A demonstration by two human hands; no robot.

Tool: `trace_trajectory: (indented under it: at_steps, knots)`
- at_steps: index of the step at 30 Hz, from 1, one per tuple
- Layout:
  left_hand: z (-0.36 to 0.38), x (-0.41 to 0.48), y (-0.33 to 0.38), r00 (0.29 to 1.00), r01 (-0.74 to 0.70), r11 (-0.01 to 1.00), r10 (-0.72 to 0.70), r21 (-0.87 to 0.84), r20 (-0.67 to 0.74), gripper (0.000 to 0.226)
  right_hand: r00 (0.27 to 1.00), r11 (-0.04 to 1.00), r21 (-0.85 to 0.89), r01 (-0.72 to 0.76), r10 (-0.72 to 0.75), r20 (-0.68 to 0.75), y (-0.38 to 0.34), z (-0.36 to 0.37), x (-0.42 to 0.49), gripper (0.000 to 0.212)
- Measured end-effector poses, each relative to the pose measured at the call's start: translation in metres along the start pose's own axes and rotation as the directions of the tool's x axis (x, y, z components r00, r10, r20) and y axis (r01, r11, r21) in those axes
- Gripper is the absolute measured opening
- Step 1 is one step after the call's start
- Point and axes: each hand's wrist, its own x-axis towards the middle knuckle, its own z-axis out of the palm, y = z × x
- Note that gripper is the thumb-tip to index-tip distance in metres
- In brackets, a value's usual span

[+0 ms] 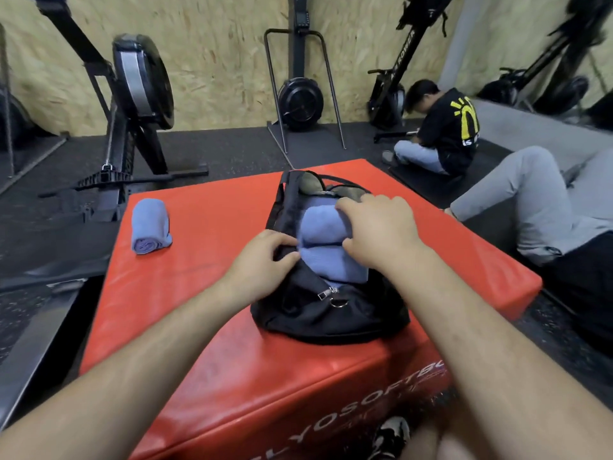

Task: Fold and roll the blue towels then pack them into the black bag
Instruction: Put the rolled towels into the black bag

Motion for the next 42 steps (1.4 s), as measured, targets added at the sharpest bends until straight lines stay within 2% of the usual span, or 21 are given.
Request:
trace_trajectory:
  at_steps: [4,7,9,11,14,15,17,20,23,28,32,35,38,42]
  knots:
    - [-0.004,0.003,-0.001,0.988,0.01,0.999,-0.016,-0.037,-0.154,0.029,0.996,0.996,0.015,0.088,-0.088,-0.009,-0.017,0.011,0.017,0.041]
    - [-0.01,-0.001,0.0,0.969,-0.002,0.993,-0.026,-0.114,-0.246,0.032,0.993,0.982,0.154,0.109,-0.115,0.035,-0.023,0.02,0.03,0.046]
    - [-0.013,-0.001,0.0,0.971,0.014,0.988,-0.05,-0.153,-0.233,0.031,0.984,0.964,0.246,0.1,-0.132,0.118,-0.024,0.033,0.033,0.048]
    - [-0.012,-0.002,-0.003,0.986,0.023,0.987,-0.049,-0.161,-0.16,0.03,0.965,0.957,0.277,0.09,-0.153,0.214,-0.024,0.043,0.033,0.049]
    - [-0.011,-0.002,-0.006,0.994,0.025,0.989,-0.04,-0.149,-0.1,0.025,0.958,0.958,0.268,0.101,-0.166,0.235,-0.019,0.045,0.034,0.054]
    - [-0.013,-0.002,-0.006,0.993,0.023,0.986,-0.041,-0.165,-0.108,0.023,0.965,0.959,0.26,0.114,-0.169,0.202,-0.018,0.041,0.033,0.057]
    - [-0.019,-0.001,-0.007,0.989,-0.001,0.983,-0.026,-0.184,-0.148,0.019,0.987,0.95,0.279,0.137,-0.154,0.039,-0.024,0.027,0.029,0.056]
    - [-0.032,0.002,-0.012,0.976,-0.054,0.991,0.026,-0.123,-0.216,0.019,0.965,0.928,0.308,0.211,-0.147,-0.218,-0.055,0.004,0.022,0.043]
    - [-0.052,0.003,-0.029,0.964,-0.071,0.997,0.065,-0.015,-0.256,0.021,0.934,0.92,0.255,0.296,-0.223,-0.28,-0.102,-0.003,0.031,0.033]
    - [-0.093,0.002,-0.09,0.949,0.079,0.974,-0.007,0.214,-0.317,0.022,0.914,0.898,0.218,0.383,-0.333,-0.231,-0.18,-0.001,0.072,0.035]
    - [-0.127,0.003,-0.153,0.942,0.241,0.873,-0.104,0.424,-0.32,0.031,0.906,0.884,0.205,0.419,-0.393,-0.158,-0.245,0.014,0.115,0.04]
    - [-0.144,0.002,-0.201,0.917,0.388,0.766,-0.264,0.512,-0.3,0.036,0.905,0.871,0.267,0.412,-0.424,-0.011,-0.289,0.04,0.149,0.051]
    - [-0.149,-0.002,-0.235,0.889,0.457,0.692,-0.354,0.559,-0.289,0.041,0.89,0.844,0.411,0.346,-0.433,0.14,-0.33,0.071,0.179,0.053]
    - [-0.151,-0.006,-0.264,0.884,0.466,0.654,-0.376,0.595,-0.279,0.042,0.928,0.821,0.555,0.136,-0.302,0.219,-0.371,0.105,0.207,0.049]
